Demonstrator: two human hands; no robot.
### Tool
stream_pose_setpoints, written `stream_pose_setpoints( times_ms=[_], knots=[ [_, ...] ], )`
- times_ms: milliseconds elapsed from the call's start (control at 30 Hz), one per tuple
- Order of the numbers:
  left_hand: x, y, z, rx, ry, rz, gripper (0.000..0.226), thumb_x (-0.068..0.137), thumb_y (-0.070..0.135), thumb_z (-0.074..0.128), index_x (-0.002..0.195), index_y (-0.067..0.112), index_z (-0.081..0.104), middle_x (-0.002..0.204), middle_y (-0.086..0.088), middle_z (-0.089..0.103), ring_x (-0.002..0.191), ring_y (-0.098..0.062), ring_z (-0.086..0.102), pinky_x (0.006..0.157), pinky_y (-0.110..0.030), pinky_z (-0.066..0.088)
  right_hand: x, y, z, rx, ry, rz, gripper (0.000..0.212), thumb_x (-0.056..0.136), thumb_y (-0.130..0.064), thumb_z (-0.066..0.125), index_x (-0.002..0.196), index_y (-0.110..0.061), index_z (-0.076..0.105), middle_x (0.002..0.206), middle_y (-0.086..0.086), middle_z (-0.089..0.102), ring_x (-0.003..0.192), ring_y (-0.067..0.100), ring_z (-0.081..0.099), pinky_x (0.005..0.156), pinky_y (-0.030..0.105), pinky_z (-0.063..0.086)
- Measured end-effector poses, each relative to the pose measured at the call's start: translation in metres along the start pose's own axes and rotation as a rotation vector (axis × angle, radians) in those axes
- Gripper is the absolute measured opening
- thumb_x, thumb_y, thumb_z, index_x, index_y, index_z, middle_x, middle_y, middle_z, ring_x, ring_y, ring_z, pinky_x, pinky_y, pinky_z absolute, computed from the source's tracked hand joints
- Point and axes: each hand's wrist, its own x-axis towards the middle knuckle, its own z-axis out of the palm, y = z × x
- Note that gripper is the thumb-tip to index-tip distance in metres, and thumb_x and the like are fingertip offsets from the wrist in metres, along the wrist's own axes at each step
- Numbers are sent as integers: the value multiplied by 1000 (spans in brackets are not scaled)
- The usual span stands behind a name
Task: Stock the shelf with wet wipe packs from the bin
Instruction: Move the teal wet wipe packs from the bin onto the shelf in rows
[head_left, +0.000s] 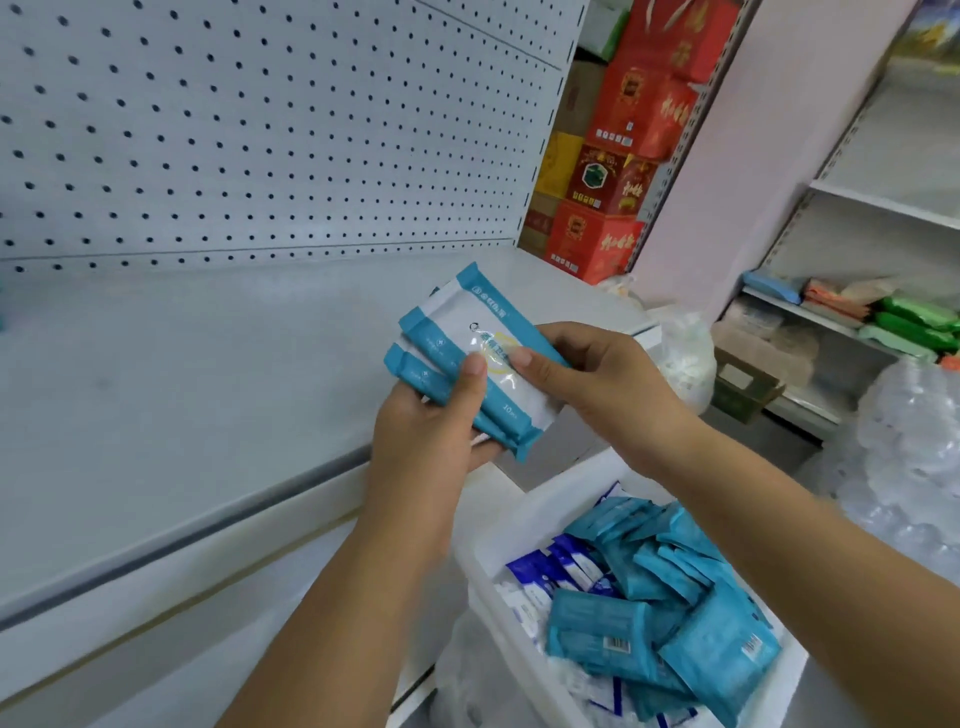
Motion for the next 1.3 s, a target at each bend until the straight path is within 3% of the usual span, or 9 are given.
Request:
stream_pose_setpoints(
  times_ms=[167,300,500,667,800,900,1067,1167,1300],
  knots=[
    [-7,46,-28,14,182,132,29,97,24,62,126,20,63,108,-4,76,94,-23,75,75,-41,62,17,-26,59,130,-8,-69,23,90,-23,73,109,-11,73,98,3,77,79,8,69,67,21,55],
    [-12,91,-62,18,304,209,27,99,21,61,125,17,63,108,-6,75,94,-22,75,71,-35,62,26,-47,114,260,-163,-27,39,85,-28,76,119,-13,65,109,6,75,100,22,73,86,35,60],
    [-29,167,-141,259,459,139,25,87,28,76,109,19,69,102,-2,76,90,-16,74,62,-25,59,41,-71,193,430,-330,14,37,86,-15,77,119,-11,63,111,8,75,102,25,73,86,35,60],
    [-57,213,-209,438,698,208,22,81,26,82,93,16,66,101,-9,70,85,-17,70,67,-29,59,46,-83,260,353,-423,-34,34,85,-12,79,116,-13,66,105,3,76,97,20,73,83,34,60],
    [-80,225,-256,639,856,236,26,78,32,84,91,20,66,95,-3,71,87,-19,69,84,-42,59,49,-99,311,249,-449,-166,33,81,-13,83,110,-18,67,101,-2,76,91,13,71,82,29,60],
    [-103,235,-281,894,1051,260,36,80,37,82,103,15,66,95,3,70,91,-18,64,82,-31,50,54,-115,346,154,-436,-277,40,80,-15,84,114,-22,65,111,-3,70,100,13,67,86,27,57],
    [-134,245,-307,1411,1213,22,48,90,45,68,127,16,57,127,-9,56,118,-31,48,88,-39,42,55,-141,398,85,-419,-427,38,84,-11,80,110,-29,59,101,-18,60,87,-1,58,71,6,47],
    [-142,246,-319,1609,1165,-239,60,93,56,56,140,21,46,145,-10,41,130,-33,37,102,-41,37,54,-141,421,-19,-425,-506,42,84,-10,80,120,-22,62,108,-9,63,94,6,56,80,14,45],
    [-149,242,-330,1675,1098,-301,68,95,64,41,149,23,38,156,-8,31,143,-33,24,115,-43,23,51,-132,438,-198,-433,-578,55,87,-13,77,136,-21,54,127,-6,52,111,4,46,93,9,32]
  ],
)
